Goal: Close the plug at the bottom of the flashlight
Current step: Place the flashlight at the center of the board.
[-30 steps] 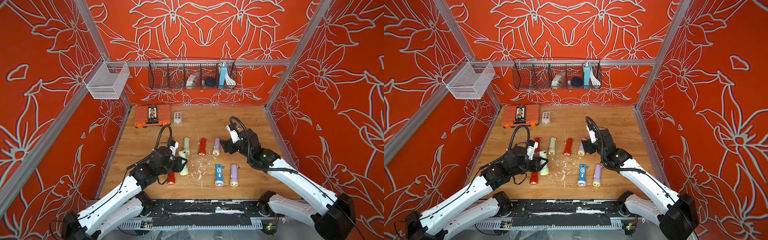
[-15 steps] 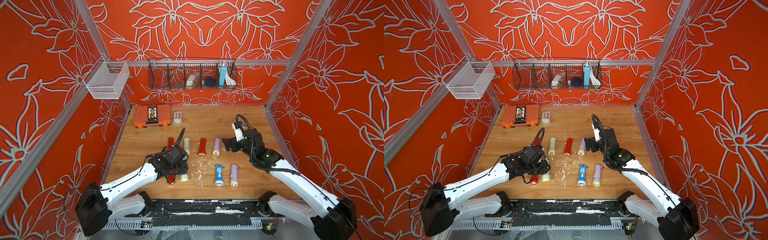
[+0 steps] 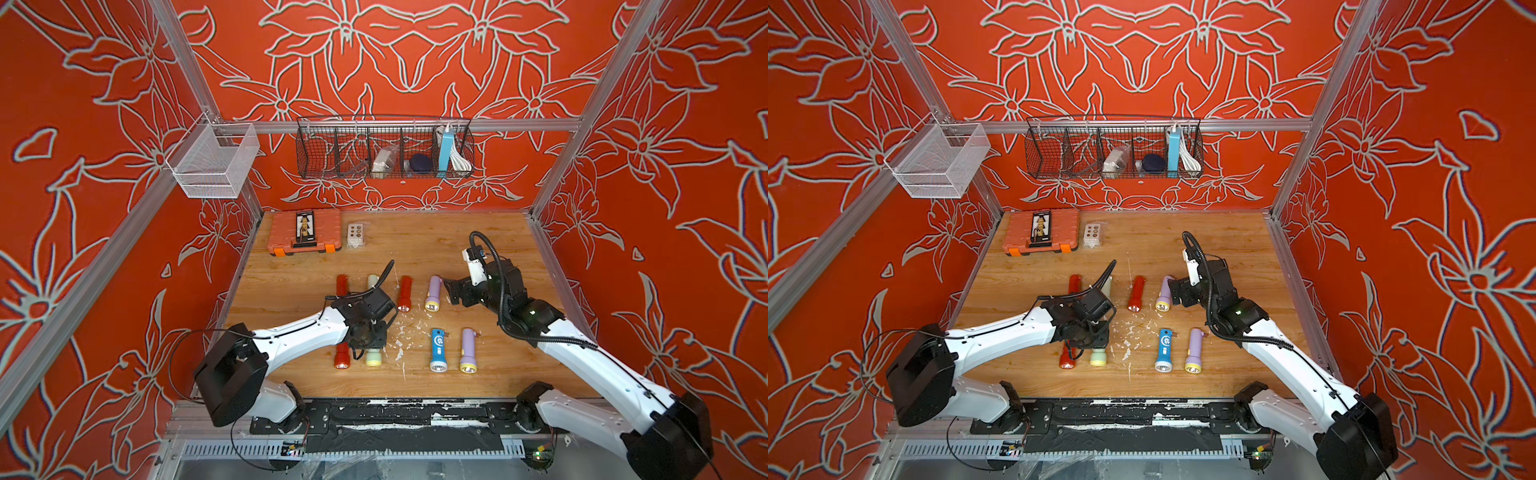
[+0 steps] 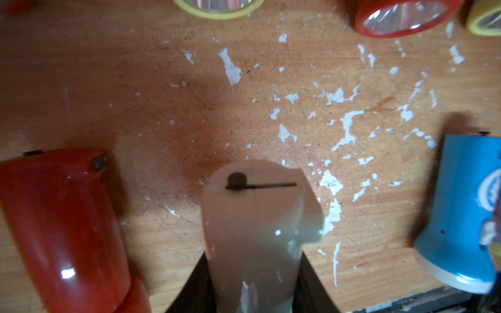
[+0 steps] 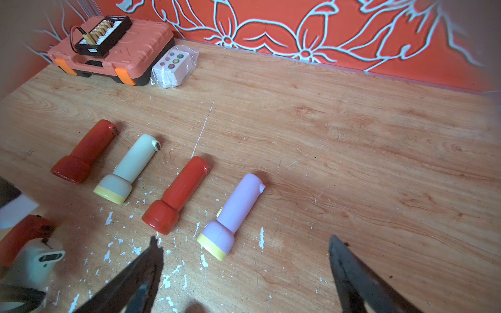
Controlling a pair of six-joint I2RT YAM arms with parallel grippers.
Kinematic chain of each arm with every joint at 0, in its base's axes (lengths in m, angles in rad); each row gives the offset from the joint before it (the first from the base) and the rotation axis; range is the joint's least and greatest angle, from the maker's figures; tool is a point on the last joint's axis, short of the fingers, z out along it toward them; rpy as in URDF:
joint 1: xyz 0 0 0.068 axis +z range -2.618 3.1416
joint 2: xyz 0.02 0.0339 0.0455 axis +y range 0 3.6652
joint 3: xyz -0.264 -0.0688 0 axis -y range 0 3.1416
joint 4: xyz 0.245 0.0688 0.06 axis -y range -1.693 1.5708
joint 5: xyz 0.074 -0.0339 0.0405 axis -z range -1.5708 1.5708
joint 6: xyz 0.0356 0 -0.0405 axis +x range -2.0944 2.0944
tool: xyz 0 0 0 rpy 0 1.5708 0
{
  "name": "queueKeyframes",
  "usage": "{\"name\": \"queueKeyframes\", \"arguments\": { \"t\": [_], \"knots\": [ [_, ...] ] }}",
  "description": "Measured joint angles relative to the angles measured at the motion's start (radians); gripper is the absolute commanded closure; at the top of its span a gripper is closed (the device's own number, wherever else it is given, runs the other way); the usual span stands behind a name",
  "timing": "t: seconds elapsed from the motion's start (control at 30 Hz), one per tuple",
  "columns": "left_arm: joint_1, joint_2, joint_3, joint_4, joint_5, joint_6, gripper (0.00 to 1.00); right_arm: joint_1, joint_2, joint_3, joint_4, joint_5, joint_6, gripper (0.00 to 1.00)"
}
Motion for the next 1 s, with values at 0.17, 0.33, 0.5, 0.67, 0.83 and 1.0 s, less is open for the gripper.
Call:
{"name": "queueKeyframes", "arguments": {
  "t": [0.17, 0.33, 0.5, 0.67, 0.83, 1.0],
  "knots": [
    [0.000, 0.063, 0.002, -0.002, 0.001, 0.000, 0.91, -0.002, -0.001, -0.001, 0.004, 0.000, 0.000, 0.02],
    [-0.002, 0.081, 0.019, -0.009, 0.000, 0.001, 0.68, -0.005, 0.000, -0.001, 0.004, -0.004, 0.000, 0.02],
    [-0.005, 0.111, 0.027, -0.009, 0.001, 0.000, 0.43, -0.006, 0.001, -0.001, 0.004, -0.006, 0.000, 0.02],
    [-0.005, 0.117, 0.028, -0.011, 0.001, 0.004, 0.39, -0.006, 0.001, -0.001, 0.003, -0.007, 0.000, 0.02],
    [-0.005, 0.116, 0.063, -0.044, -0.001, 0.010, 0.37, -0.010, 0.002, -0.001, 0.003, -0.003, 0.001, 0.02],
    [-0.006, 0.097, 0.153, -0.091, -0.010, 0.039, 0.36, -0.020, 0.002, -0.003, -0.001, 0.033, 0.005, 0.02]
  ]
}}
